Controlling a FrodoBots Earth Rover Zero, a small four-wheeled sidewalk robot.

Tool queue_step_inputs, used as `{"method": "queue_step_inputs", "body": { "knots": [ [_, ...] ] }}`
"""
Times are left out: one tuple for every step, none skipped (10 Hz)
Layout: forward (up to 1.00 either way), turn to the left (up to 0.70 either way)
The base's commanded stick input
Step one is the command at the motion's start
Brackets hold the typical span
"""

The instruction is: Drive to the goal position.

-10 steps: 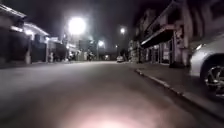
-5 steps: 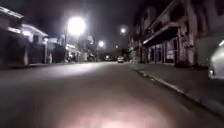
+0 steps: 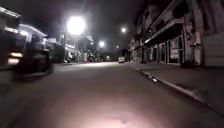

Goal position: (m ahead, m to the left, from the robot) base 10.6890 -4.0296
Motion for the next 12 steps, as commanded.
{"method": "queue_step_inputs", "body": {
  "knots": [
    [1.0, 0.0],
    [1.0, 0.0],
    [1.0, 0.0],
    [1.0, 0.0],
    [1.0, 0.0],
    [1.0, -0.4],
    [1.0, -0.36],
    [1.0, -0.17],
    [1.0, 0.0],
    [1.0, 0.0],
    [1.0, 0.0],
    [1.0, 0.0]
  ]
}}
